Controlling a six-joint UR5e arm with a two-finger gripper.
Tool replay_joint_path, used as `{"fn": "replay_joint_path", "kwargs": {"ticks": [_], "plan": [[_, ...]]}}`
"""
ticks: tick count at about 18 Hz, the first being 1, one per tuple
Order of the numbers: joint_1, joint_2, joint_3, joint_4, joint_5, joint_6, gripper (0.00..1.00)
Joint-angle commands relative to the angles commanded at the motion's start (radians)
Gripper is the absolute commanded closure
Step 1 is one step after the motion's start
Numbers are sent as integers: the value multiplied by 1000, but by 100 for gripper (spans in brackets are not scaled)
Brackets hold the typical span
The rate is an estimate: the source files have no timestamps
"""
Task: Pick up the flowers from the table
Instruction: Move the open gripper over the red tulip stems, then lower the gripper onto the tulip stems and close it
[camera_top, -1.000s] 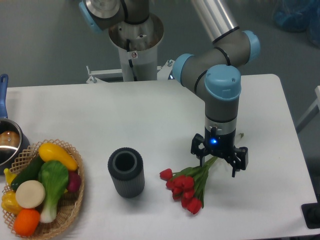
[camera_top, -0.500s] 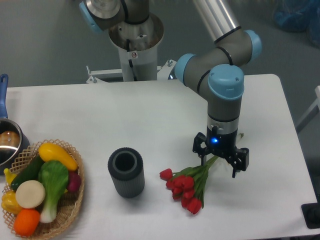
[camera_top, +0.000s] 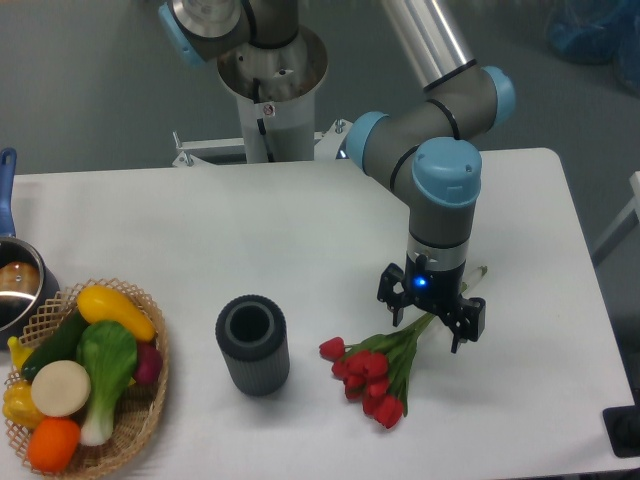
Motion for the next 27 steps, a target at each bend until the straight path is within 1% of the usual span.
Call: {"fn": "replay_joint_path", "kwargs": {"ticks": [3, 6, 8, 10, 13, 15, 17, 19, 25, 27], "plan": [[34, 11, -49, -2, 2, 121, 0], [40, 18, -78, -3, 5, 177, 0], [38, 18, -75, -14, 17, 198, 0], [41, 15, -68, -40, 57, 221, 0], [43, -12, -57, -46, 89, 233, 0], [45, -37, -45, -38, 80, 247, 0], [40, -69, -19, -35, 48, 229, 0], [43, -71, -23, -37, 14, 210, 0], [41, -78, -22, -35, 8, 207, 0], [43, -78, -28, -35, -20, 184, 0]]}}
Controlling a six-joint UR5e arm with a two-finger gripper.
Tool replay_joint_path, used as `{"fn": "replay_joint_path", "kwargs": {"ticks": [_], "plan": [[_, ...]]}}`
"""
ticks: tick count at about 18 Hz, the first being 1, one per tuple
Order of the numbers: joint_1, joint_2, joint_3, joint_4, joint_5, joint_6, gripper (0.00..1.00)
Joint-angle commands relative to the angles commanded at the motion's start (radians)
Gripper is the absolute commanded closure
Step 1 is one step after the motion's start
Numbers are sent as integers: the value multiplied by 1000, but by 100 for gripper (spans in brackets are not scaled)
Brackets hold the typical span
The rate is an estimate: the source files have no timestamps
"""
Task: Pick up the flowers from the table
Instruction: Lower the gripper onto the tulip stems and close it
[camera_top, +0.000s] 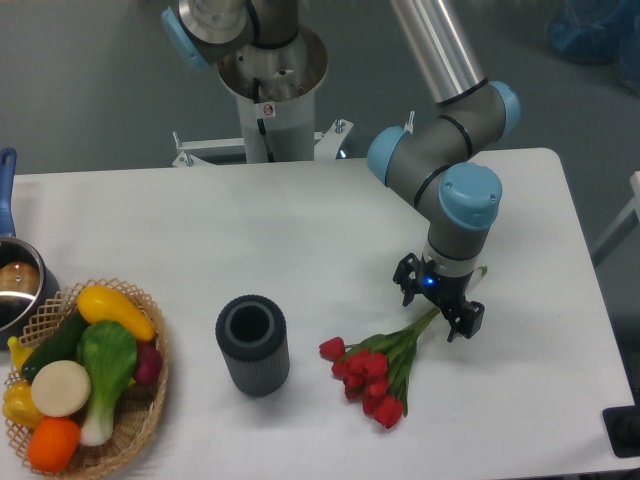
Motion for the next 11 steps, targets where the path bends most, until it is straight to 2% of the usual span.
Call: {"fn": "replay_joint_path", "kwargs": {"ticks": [2, 4, 5, 7, 10, 11], "plan": [[-2, -2, -2, 0, -11, -2, 4], [0, 0, 3, 3, -20, -3, 20], [0, 0, 8, 18, -41, -8, 32], [2, -2, 8, 23, -48, -20, 36], [0, -2, 8, 21, -48, -22, 49], [0, -2, 6, 23, -48, -20, 49]]}}
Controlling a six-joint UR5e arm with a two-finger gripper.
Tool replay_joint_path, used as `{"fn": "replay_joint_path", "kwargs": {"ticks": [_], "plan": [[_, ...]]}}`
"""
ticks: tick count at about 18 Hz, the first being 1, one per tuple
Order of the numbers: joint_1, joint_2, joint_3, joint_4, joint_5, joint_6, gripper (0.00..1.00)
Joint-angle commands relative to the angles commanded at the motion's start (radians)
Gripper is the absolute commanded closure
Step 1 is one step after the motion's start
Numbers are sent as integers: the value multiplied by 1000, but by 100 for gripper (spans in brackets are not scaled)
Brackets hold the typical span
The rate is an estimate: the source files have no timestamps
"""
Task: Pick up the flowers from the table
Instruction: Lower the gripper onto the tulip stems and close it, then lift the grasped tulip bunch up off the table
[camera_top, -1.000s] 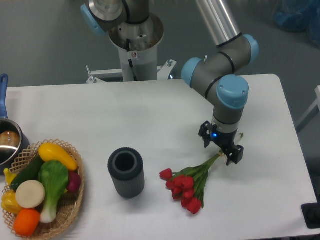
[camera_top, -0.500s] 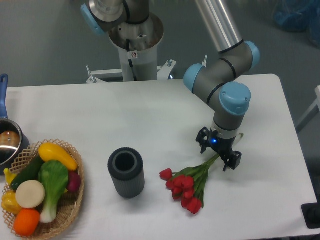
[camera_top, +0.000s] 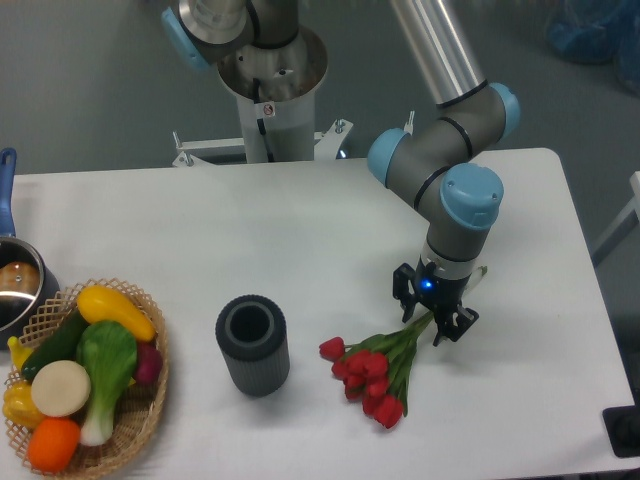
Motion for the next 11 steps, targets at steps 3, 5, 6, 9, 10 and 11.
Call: {"fn": "replay_joint_path", "kwargs": {"ticks": [3, 5, 6, 9, 10, 11], "plan": [[0, 0, -5, 0, 2, 3, 55], [0, 0, -6, 0, 2, 5, 66], [0, 0, -6, 2, 2, 8, 66], [0, -2, -3, 2, 2, 9, 73], [0, -2, -3, 2, 2, 11, 75], [0, -2, -2, 2, 2, 11, 80]]}}
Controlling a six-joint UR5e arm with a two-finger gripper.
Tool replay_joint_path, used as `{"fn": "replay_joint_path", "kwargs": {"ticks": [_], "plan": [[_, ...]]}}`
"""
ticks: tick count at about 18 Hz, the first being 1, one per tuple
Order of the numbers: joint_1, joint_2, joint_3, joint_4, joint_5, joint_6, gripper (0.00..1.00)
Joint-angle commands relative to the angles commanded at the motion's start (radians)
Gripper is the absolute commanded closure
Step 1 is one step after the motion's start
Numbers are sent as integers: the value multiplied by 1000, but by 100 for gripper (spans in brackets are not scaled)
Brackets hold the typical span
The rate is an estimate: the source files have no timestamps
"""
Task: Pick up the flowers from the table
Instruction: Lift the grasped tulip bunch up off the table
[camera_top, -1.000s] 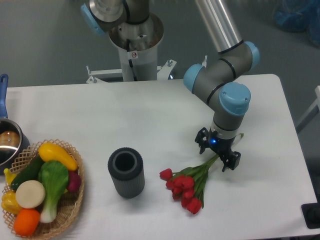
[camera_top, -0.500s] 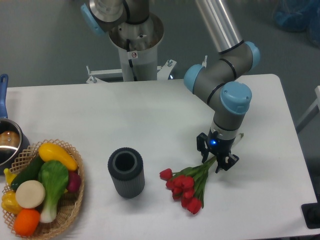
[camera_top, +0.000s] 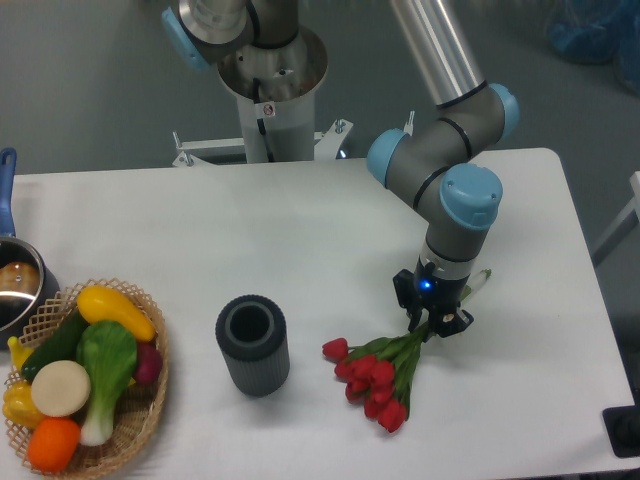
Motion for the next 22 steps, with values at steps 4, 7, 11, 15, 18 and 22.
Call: {"fn": "replay_joint_path", "kwargs": {"ticks": [4, 7, 11, 15, 18, 22], "plan": [[2, 0, 5, 0, 0, 2, 84], [3, 6, 14, 0, 0, 5, 84], [9, 32, 47, 2, -6, -5, 84], [12, 86, 89, 2, -144, -37, 84], [23, 123, 132, 2, -237, -133, 84], [21, 123, 204, 3, -377, -260, 84]]}}
